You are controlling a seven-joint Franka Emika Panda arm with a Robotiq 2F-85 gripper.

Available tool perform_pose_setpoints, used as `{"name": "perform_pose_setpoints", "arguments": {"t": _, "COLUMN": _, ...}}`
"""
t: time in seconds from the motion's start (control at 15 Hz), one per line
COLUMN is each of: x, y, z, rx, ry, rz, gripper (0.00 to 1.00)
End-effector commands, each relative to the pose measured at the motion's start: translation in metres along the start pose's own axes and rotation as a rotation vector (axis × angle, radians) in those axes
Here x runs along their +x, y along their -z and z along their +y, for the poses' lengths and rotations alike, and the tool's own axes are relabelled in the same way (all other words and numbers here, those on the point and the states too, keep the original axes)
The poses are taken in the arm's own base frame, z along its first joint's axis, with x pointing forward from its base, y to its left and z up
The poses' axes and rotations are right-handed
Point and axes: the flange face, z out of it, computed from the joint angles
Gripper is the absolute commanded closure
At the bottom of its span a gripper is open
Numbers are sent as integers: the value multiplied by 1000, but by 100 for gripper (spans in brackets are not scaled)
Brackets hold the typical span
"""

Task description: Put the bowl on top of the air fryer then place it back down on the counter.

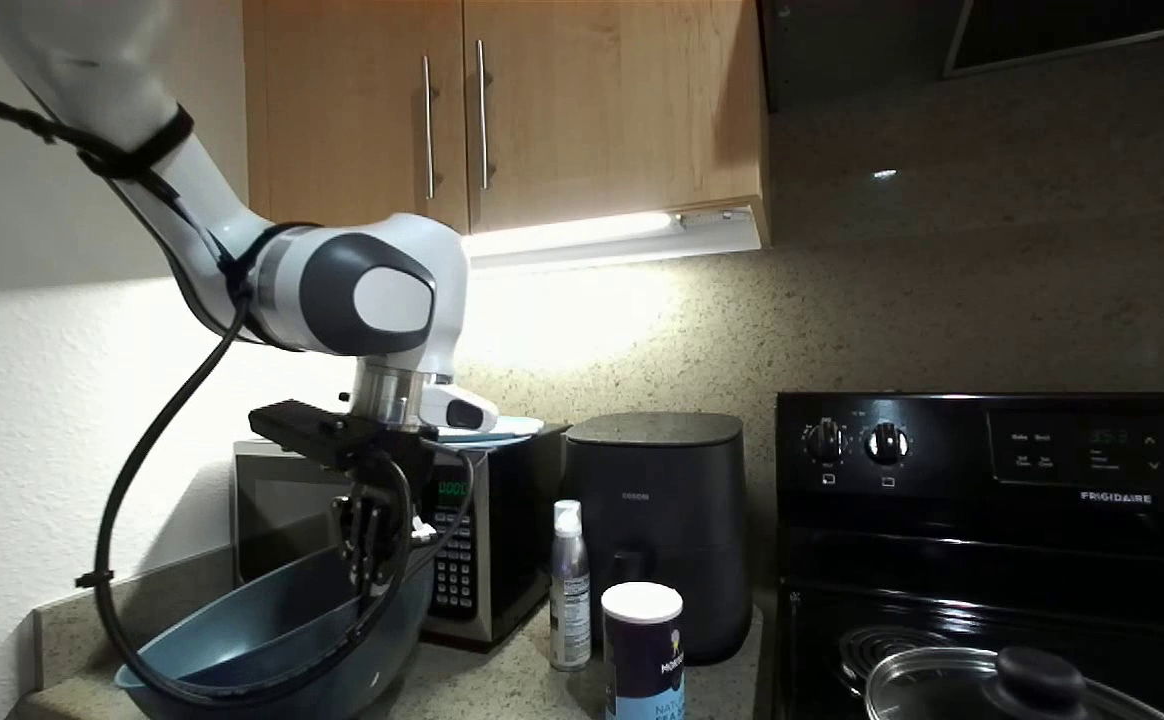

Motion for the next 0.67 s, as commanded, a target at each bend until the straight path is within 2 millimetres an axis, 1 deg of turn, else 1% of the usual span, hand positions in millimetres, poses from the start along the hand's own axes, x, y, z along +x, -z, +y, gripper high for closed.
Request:
{"name": "perform_pose_setpoints", "arguments": {"t": 0.0, "x": -7, "y": 8, "z": 1, "rx": 6, "ry": 5, "rz": 27, "gripper": 91}}
{"name": "perform_pose_setpoints", "arguments": {"t": 0.07, "x": -14, "y": 14, "z": 1, "rx": 11, "ry": 10, "rz": 48, "gripper": 91}}
{"name": "perform_pose_setpoints", "arguments": {"t": 0.2, "x": -21, "y": 21, "z": 2, "rx": 17, "ry": 14, "rz": 71, "gripper": 91}}
{"name": "perform_pose_setpoints", "arguments": {"t": 0.4, "x": -24, "y": 22, "z": 3, "rx": 14, "ry": 11, "rz": 75, "gripper": 92}}
{"name": "perform_pose_setpoints", "arguments": {"t": 0.6, "x": -28, "y": 33, "z": 7, "rx": 8, "ry": -1, "rz": 105, "gripper": 92}}
